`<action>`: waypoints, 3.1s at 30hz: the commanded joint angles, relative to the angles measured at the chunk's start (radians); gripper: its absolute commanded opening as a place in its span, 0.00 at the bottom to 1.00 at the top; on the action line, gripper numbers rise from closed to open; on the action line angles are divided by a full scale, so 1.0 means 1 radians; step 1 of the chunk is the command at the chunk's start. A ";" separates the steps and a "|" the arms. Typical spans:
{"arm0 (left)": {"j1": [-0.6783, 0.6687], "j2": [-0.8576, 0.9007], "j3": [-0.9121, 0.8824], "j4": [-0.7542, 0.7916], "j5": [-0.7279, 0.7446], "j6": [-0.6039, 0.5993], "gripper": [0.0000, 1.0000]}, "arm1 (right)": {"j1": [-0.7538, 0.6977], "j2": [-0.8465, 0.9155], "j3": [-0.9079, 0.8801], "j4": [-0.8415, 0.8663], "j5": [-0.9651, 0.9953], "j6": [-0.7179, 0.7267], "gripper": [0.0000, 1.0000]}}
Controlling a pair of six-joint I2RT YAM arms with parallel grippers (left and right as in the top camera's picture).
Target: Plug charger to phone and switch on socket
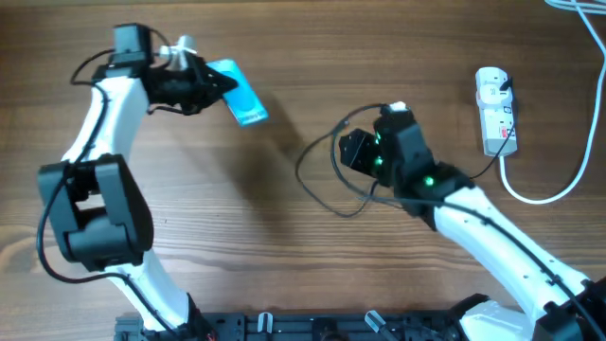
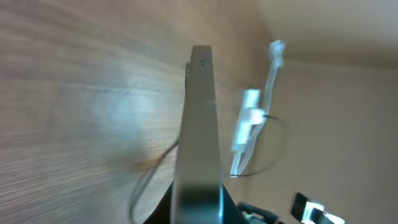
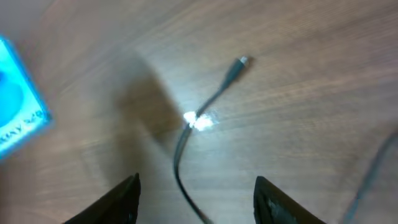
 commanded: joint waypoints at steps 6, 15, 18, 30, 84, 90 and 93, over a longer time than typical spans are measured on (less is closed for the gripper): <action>0.092 -0.013 0.008 0.131 0.373 -0.157 0.04 | -0.022 0.372 0.501 -0.249 -0.129 -0.033 0.53; 0.092 -0.013 0.008 0.145 0.373 -0.141 0.04 | -0.021 0.487 0.494 -0.187 -0.109 0.008 0.71; 0.092 -0.013 0.008 0.145 0.368 -0.141 0.04 | -0.023 0.504 0.488 -0.191 -0.077 0.063 0.50; 0.091 -0.013 0.008 0.145 0.358 -0.142 0.04 | -0.100 0.667 0.520 -0.154 -0.059 0.104 0.34; 0.091 -0.013 0.007 0.145 0.357 -0.125 0.04 | -0.047 0.715 0.459 -0.550 0.101 -0.127 0.24; 0.091 -0.013 0.007 0.145 0.357 -0.125 0.04 | -0.047 0.715 0.459 -0.554 -0.032 -0.044 0.25; 0.091 -0.013 0.007 0.145 0.357 -0.125 0.04 | -0.047 0.715 0.459 -0.534 -0.054 -0.018 0.25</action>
